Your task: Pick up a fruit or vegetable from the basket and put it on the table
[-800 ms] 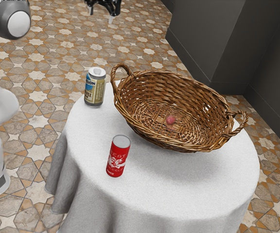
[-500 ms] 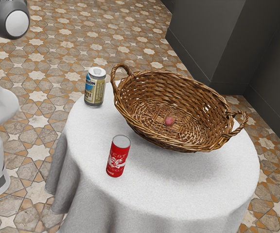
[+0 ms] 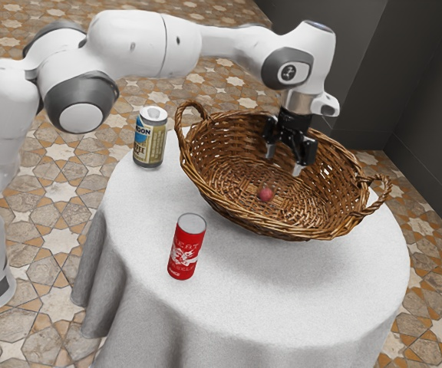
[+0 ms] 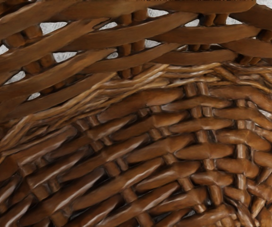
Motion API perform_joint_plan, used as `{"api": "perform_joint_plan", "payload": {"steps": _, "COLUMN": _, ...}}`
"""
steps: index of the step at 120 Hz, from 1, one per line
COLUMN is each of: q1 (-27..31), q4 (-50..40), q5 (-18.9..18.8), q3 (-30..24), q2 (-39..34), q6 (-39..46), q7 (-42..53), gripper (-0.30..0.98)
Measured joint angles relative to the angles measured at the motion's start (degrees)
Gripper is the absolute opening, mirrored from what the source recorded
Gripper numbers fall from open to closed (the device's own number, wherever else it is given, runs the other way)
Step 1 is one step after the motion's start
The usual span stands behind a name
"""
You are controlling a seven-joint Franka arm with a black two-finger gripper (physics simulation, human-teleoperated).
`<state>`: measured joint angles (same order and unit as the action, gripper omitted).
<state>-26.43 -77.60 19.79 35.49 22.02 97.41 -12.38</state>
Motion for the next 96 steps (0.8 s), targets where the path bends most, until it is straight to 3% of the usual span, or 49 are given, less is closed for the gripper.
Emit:
{"api": "perform_joint_plan", "payload": {"steps": 19, "q1": -2.3, "q4": -2.6, "q5": 0.8, "q3": -2.4, "q2": -2.4, "q6": 0.9, "q7": -0.2, "gripper": 0.68}}
{"api": "perform_joint_plan", "payload": {"steps": 51, "q1": -4.7, "q4": -13.3, "q5": -1.9, "q3": -4.4, "q2": -8.0, "q6": 1.8, "q7": -3.5, "gripper": 0.67}}
{"api": "perform_joint_plan", "payload": {"steps": 96, "q1": -4.4, "q4": -13.3, "q5": -4.1, "q3": -4.4, "q2": -7.1, "q6": 2.2, "q7": -5.7, "gripper": 0.64}}
